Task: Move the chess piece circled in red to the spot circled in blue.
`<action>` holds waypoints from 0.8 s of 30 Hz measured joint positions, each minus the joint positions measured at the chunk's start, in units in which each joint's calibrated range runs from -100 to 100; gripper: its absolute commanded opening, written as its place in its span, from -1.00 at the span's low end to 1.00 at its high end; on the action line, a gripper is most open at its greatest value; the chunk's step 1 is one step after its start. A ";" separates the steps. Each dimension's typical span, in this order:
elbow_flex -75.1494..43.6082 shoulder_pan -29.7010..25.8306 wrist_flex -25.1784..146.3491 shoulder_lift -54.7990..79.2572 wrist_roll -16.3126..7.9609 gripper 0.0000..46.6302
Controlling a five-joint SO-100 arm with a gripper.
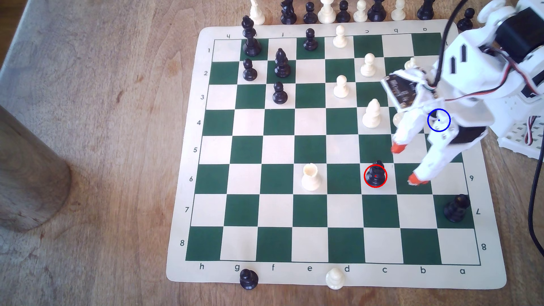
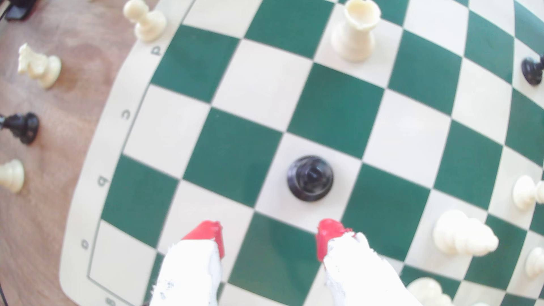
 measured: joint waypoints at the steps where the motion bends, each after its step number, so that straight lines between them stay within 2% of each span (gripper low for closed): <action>1: 0.00 0.29 -0.72 1.01 0.15 -0.30; 8: 0.00 1.40 -5.34 8.88 0.34 -0.34; 14: 0.00 2.58 -10.52 12.99 0.83 -0.30; 17: 0.00 2.43 -12.35 13.24 0.83 -0.41; 24: 0.00 3.76 -14.58 13.99 0.88 -0.49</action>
